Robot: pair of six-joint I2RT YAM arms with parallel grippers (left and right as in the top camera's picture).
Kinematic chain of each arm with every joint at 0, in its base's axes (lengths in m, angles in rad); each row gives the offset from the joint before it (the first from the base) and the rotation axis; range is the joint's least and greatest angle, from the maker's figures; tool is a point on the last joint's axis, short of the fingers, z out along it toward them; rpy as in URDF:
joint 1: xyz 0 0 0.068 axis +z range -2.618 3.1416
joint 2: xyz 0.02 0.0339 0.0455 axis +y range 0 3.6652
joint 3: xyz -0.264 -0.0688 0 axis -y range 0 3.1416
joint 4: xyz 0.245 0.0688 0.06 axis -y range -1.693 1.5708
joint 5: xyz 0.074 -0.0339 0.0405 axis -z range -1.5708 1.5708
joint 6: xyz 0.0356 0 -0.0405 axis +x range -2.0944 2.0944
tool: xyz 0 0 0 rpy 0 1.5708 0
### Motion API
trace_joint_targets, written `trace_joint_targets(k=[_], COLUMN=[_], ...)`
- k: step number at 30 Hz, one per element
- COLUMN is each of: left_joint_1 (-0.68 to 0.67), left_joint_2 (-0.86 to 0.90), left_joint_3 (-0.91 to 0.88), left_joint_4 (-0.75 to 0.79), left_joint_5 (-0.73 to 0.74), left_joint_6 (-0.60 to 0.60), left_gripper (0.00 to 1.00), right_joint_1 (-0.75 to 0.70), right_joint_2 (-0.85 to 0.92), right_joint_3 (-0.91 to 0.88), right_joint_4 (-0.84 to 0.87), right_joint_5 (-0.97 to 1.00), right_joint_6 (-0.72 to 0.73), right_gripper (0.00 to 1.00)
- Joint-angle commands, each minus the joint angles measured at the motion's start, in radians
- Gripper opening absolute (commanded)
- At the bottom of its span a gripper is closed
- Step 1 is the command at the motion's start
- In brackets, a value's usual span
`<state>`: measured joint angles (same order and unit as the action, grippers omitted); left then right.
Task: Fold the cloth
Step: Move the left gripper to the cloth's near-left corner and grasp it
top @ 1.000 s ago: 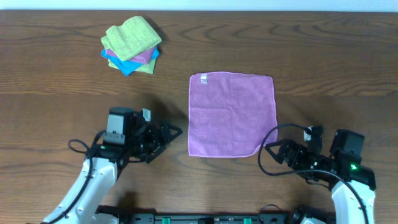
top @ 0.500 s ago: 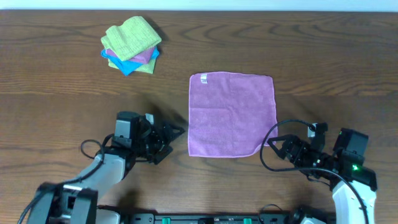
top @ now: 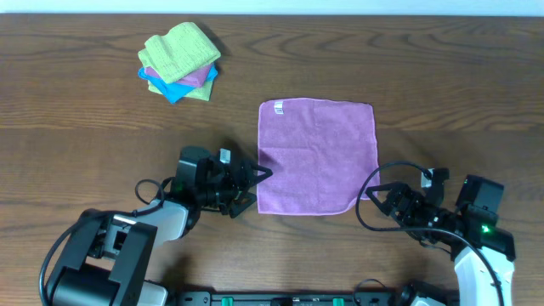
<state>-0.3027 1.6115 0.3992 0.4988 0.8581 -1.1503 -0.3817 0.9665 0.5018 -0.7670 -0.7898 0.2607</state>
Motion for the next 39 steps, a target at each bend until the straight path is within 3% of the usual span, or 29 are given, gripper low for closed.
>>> trace_joint_targets(k=[1, 8, 9, 22, 28, 34, 39], left_joint_1=[-0.029, -0.052, -0.057, -0.124, -0.146, -0.158, -0.159], left_joint_2=[0.075, 0.09, 0.09, 0.117, 0.119, 0.125, 0.151], left_joint_3=[-0.028, -0.021, -0.021, -0.021, -0.021, -0.021, -0.017], left_joint_4=[-0.025, -0.023, -0.023, -0.023, -0.023, -0.024, -0.023], left_joint_5=[-0.096, -0.111, -0.113, -0.162, -0.189, -0.208, -0.212], left_joint_6=[-0.007, -0.01, -0.009, -0.001, 0.013, 0.051, 0.063], left_gripper=[0.98, 1.0, 0.95, 0.79, 0.76, 0.64, 0.63], right_joint_1=[-0.006, -0.006, -0.006, -0.006, -0.006, -0.006, -0.006], right_joint_2=[-0.004, -0.004, -0.004, -0.004, -0.004, -0.004, -0.004], right_joint_3=[-0.002, -0.002, -0.002, -0.002, -0.002, -0.002, -0.002], right_joint_4=[0.002, 0.001, 0.001, 0.0, -0.004, -0.009, -0.011], right_joint_5=[-0.031, -0.031, -0.03, -0.03, -0.03, -0.03, -0.03], right_joint_6=[0.016, 0.016, 0.016, 0.016, 0.016, 0.016, 0.016], right_gripper=[0.98, 0.98, 0.98, 0.99, 0.99, 0.99, 0.99])
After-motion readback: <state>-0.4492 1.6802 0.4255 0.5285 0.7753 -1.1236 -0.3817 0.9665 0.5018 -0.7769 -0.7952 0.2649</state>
